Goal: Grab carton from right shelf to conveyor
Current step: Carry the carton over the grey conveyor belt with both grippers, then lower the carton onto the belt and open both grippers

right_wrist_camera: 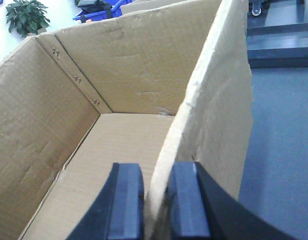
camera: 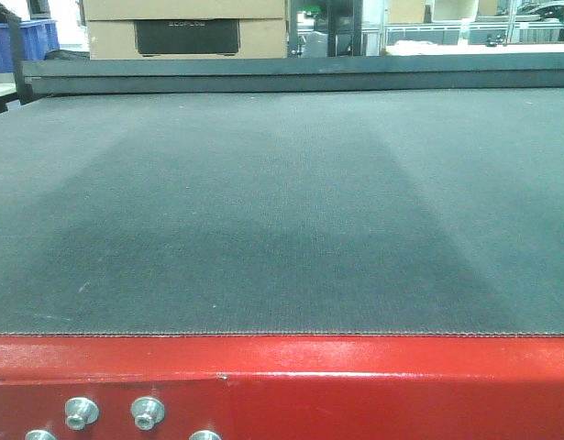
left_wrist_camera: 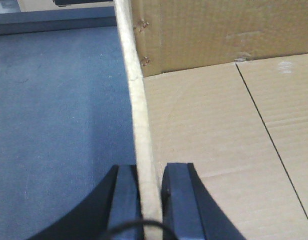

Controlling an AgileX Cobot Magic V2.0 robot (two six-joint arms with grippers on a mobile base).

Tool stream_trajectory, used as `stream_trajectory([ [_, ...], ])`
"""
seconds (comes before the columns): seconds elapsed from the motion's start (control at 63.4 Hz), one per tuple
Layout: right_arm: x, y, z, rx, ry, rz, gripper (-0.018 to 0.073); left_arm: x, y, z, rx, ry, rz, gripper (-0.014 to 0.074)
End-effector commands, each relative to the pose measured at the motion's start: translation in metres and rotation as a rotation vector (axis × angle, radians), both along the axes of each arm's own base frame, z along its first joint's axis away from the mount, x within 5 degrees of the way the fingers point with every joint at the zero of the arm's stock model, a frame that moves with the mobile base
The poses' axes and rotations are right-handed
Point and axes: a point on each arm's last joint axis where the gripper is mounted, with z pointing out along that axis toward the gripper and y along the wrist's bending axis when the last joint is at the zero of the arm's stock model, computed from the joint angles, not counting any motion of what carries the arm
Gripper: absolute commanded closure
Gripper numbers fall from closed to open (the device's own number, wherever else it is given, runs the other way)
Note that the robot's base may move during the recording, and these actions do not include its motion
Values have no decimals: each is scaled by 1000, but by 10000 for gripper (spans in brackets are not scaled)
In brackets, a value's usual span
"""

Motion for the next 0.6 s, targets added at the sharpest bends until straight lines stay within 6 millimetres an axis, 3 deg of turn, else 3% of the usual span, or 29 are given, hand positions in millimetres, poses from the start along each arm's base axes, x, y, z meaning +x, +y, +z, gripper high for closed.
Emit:
stream_trajectory([
  [0.0,-5,-5,12,17,-102,-22,627,-3,7,8,25,-51,24,605],
  [0.331,-6,0,7,29,-27,23,627,1,2,10,2,-87,0,605],
  [0.473,8,1,-3,-59,12,-13,627,16,-2,10,-63,-123,-24,605],
  [0.584,32,5,-15,-144,36,-58,627,38,-4,1,-83,-97,-11,605],
])
